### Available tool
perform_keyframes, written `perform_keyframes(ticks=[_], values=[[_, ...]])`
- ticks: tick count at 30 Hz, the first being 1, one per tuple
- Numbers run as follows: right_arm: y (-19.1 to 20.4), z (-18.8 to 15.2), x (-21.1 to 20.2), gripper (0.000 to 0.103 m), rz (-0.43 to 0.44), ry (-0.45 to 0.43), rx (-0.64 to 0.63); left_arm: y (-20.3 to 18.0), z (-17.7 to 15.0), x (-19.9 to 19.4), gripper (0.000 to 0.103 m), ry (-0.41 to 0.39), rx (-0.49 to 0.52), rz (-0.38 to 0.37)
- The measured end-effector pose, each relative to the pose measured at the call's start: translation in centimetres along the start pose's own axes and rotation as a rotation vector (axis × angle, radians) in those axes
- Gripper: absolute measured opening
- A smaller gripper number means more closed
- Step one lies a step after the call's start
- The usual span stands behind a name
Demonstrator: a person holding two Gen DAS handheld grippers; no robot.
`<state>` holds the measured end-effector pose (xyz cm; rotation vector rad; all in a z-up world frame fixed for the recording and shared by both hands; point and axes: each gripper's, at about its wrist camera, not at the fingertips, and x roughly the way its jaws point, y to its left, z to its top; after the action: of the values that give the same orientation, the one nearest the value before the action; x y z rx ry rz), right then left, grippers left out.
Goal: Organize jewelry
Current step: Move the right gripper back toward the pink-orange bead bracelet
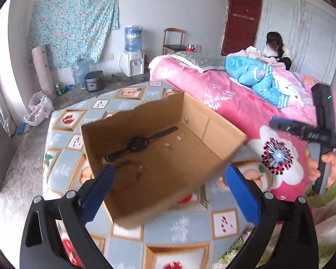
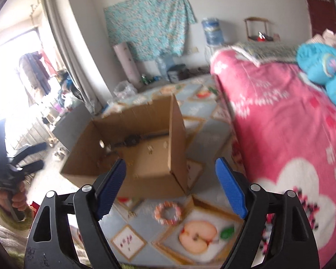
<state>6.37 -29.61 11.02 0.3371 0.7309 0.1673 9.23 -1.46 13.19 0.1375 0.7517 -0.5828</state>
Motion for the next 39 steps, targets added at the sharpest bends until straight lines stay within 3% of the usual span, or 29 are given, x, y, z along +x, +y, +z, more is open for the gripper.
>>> perform_keyframes(ticks=[4,8,12,15,23,39], values=[[0.4,-4.6,2.1,0.082,-0.091,0.133,-0.004,-1.2,-3.7,0.3,0.098,0.034,-0.039,-0.009],[1.8,-8.8,5.9,0.083,-0.152,0.285,-0.056,-2.6,-8.0,4.5,0.098,0.168,-0.087,-0.001],[3.0,-11.1,8.4,0.083,-0.224,0.367,-0.129,-2.9,-10.9,9.6,0.098,0.282,-0.121,0.110],[3.4,-11.4,9.3,0.087,-0.248,0.380,-0.158,-2.9,-11.9,12.4,0.098,0.345,-0.132,0.188],[4.1,-11.2,10.3,0.095,-0.361,0.379,-0.261,-3.6,-11.5,13.5,0.098,0.310,-0.168,0.247],[3.0,-10.4,11.8,0.095,-0.340,0.427,-0.202,-3.4,-10.9,13.6,0.098,0.321,-0.199,0.265]])
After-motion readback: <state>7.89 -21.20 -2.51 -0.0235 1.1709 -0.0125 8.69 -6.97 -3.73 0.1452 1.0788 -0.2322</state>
